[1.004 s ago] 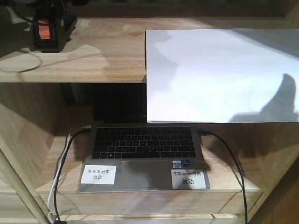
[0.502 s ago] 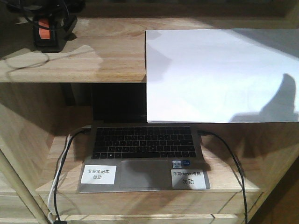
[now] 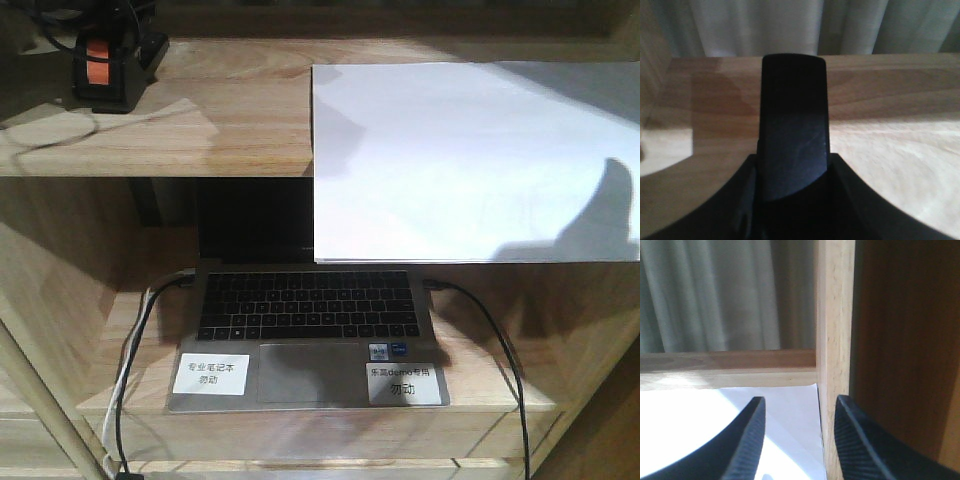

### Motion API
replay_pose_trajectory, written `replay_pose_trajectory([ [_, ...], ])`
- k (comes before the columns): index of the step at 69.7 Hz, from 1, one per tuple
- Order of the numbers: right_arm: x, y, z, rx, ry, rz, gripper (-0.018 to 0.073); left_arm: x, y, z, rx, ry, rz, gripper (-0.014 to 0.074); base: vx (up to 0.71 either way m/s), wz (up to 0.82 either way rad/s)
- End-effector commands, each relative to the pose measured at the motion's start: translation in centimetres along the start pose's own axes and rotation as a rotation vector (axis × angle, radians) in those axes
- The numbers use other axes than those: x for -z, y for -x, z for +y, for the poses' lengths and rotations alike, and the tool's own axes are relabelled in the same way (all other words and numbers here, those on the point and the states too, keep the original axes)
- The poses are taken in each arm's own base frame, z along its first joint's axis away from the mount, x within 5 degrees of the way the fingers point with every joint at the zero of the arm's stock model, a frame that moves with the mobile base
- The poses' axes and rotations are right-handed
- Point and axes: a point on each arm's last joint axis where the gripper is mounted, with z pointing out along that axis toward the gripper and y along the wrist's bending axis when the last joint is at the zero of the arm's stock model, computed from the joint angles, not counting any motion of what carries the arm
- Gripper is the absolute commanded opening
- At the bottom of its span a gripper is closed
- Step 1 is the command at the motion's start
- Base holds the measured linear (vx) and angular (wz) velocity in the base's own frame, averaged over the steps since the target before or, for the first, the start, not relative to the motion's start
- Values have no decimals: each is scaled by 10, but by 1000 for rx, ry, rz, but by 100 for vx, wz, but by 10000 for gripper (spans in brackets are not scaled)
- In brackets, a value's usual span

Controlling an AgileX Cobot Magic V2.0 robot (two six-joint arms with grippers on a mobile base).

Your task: Grab stapler and paper to desk for stapling

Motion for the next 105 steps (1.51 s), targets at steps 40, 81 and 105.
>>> replay_pose_trajectory([
  [40, 1, 13, -1, 5, -9, -85, 307, 129, -33, 43, -68, -345, -379, -8, 0, 0],
  [81, 1, 13, -1, 5, -9, -85, 307, 205, -134, 77, -325, -725, -462, -6, 0, 0],
  [105, 1, 13, -1, 5, -9, -85, 307, 242, -188, 111, -387, -752, -446, -6, 0, 0],
])
